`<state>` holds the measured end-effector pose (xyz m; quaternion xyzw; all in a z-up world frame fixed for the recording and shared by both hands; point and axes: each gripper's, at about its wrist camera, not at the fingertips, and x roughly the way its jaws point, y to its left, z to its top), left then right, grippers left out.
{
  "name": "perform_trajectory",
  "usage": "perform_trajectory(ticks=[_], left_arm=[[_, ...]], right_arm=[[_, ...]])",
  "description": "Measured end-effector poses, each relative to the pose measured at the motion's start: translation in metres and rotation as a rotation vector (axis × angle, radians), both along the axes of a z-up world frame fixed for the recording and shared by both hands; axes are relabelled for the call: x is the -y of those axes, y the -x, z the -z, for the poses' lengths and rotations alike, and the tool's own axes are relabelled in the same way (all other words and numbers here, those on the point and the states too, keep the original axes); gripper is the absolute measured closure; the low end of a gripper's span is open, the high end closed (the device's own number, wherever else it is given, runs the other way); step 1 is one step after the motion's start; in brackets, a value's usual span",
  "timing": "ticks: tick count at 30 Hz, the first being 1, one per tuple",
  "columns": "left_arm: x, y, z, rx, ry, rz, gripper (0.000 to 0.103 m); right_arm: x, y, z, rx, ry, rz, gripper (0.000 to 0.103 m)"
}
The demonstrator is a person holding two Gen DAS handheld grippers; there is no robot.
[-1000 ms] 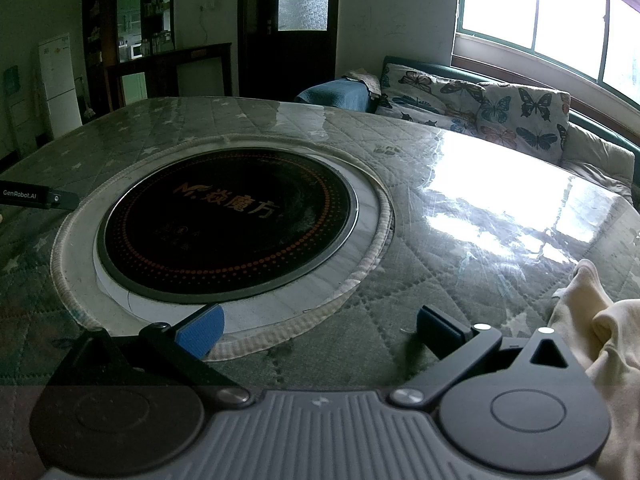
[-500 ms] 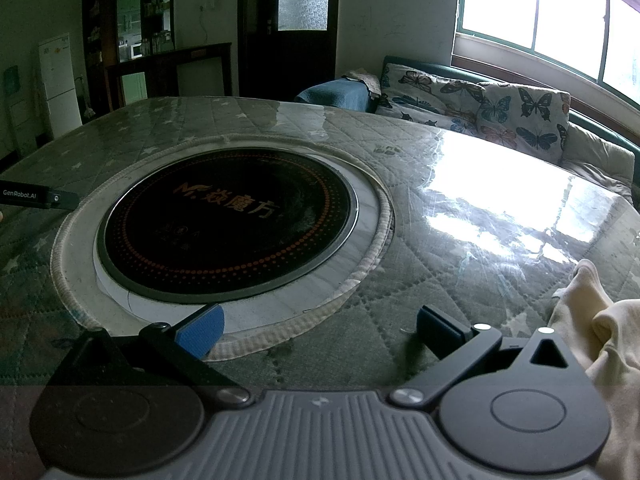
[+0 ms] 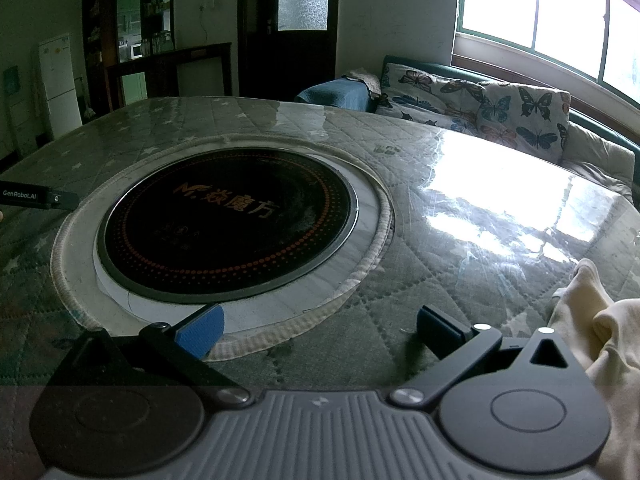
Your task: Fold clothes
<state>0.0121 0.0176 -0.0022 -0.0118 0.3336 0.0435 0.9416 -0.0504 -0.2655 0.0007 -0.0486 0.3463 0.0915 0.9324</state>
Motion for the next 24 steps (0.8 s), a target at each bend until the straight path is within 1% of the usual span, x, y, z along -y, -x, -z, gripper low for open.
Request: perform_trajectory(ticks=[16,24], left_arm=[[-0.0017,-0.0003,0.0005,-0.002,0.000,-0.001,0.000],[0.0035,0.0048,-0.0004,-0.007,0.002,-0.029,0.000]], right_arm=[[0.0003,0.0003,0.0001,0.000,0.001,0.000,0.000],[0.0000,0.0006,0.0006,0.002,0.007,0.000,0.000]])
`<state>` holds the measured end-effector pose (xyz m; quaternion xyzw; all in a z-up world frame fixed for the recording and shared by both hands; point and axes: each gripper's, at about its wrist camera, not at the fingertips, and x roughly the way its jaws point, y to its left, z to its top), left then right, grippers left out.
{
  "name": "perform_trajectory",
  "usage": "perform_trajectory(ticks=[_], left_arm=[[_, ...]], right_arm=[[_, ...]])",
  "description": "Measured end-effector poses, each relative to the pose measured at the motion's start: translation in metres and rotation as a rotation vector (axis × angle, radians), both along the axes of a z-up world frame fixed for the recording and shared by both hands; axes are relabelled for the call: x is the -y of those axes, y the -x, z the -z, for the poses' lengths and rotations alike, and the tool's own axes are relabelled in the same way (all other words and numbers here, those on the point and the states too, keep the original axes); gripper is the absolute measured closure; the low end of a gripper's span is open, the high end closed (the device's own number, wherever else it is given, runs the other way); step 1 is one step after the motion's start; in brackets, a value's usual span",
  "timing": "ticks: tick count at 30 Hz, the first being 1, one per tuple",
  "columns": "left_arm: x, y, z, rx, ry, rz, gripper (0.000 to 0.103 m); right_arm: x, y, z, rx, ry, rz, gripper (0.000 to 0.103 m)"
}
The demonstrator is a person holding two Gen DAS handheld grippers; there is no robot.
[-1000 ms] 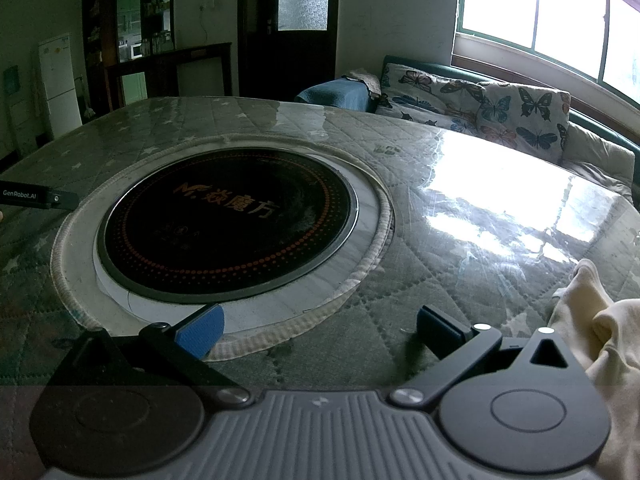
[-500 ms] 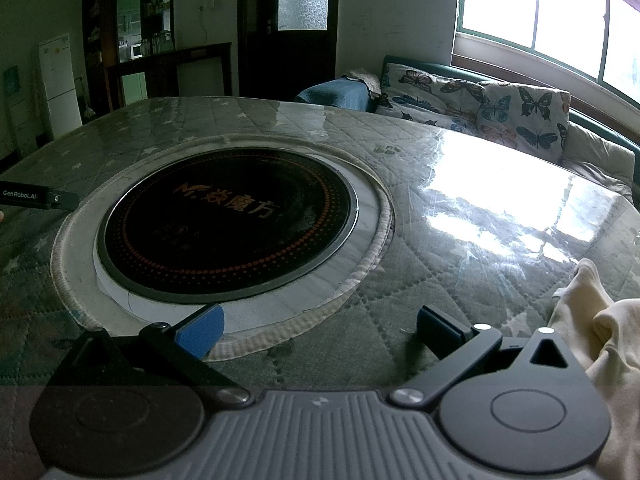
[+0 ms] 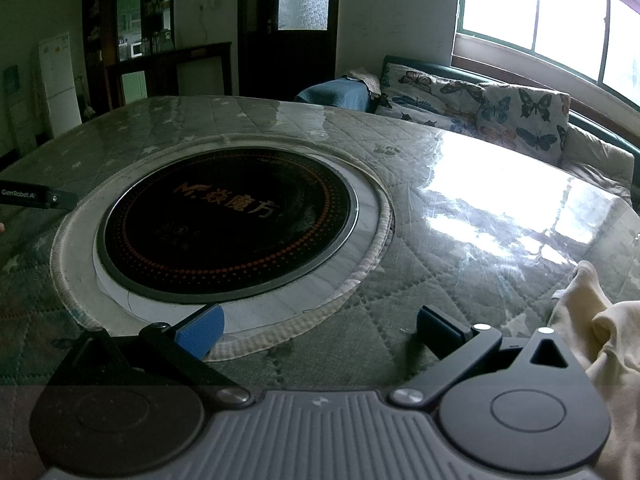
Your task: Fold clothes
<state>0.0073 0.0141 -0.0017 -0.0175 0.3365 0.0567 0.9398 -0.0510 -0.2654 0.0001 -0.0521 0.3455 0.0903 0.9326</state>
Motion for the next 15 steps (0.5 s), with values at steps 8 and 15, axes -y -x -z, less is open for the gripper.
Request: perform_trajectory(ticks=[8,15], left_arm=[[0.004,0.010,-0.001,-0.002,0.001,0.003,0.000],[0.019,0.022,-0.002,-0.010,-0.006,0.038,0.000]], right_arm=[[-0.001,0.003,-0.001,0.003,0.000,0.019,0.000],[0.004,0.014,-0.003,0.008,-0.016,0.040,0.000]])
